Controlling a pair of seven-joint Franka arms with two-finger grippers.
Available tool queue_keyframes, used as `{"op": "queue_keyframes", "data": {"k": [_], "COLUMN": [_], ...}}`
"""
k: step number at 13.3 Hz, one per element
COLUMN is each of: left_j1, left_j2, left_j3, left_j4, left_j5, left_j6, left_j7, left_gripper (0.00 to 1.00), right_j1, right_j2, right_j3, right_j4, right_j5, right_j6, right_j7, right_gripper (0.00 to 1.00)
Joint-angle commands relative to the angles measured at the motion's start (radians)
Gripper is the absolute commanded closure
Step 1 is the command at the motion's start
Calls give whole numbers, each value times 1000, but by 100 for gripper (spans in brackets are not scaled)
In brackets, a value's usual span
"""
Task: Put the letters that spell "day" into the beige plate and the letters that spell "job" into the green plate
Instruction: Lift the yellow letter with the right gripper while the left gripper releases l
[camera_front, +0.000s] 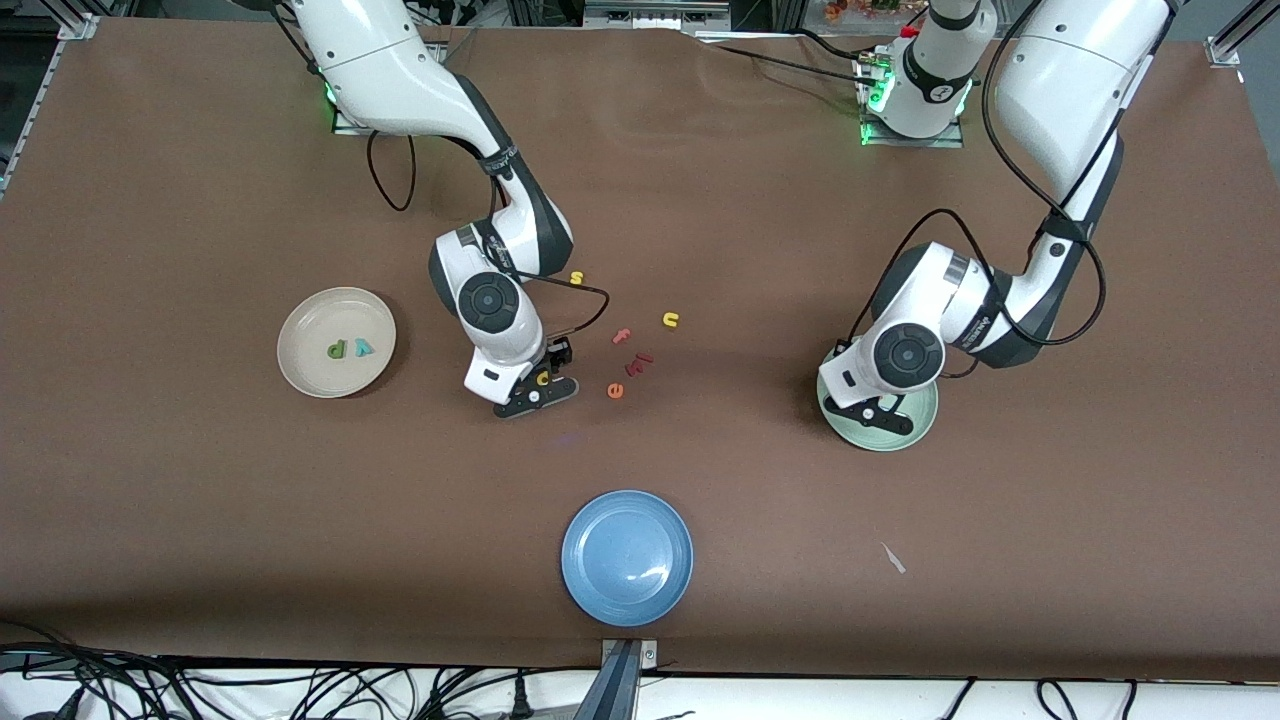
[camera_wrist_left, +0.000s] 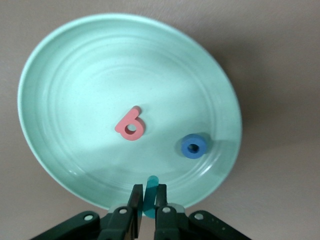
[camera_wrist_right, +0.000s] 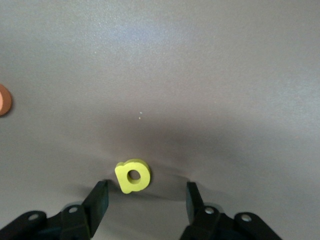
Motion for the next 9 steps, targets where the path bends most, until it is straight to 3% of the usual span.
{"op": "queue_keyframes", "data": {"k": [1, 2, 3, 6, 9], "left_j1": [64, 64, 67, 82, 79], "left_j2": [-72, -69, -69, -93, -123], "left_j3": [-11, -11, -11, -11, -14], "left_j4": [-173, -171, -167, -139, -23], "left_j5": [29, 29, 30, 27, 10], "left_j6": [143, 146, 146, 129, -4], "left_j7": [48, 48, 51, 52, 48], "left_gripper": [99, 45, 1, 0, 0], "right_j1": [9, 9, 9, 9, 7], "right_j2": [22, 22, 22, 24, 27], "right_j3": [0, 0, -1, -1, -1], "right_j4": [29, 29, 31, 48, 49], "right_j5": [-5, -5, -3, -3, -3], "right_j6": [2, 2, 2, 0, 2], "right_j7": [21, 21, 21, 24, 24], "right_gripper": [29, 31, 35, 42, 42]}}
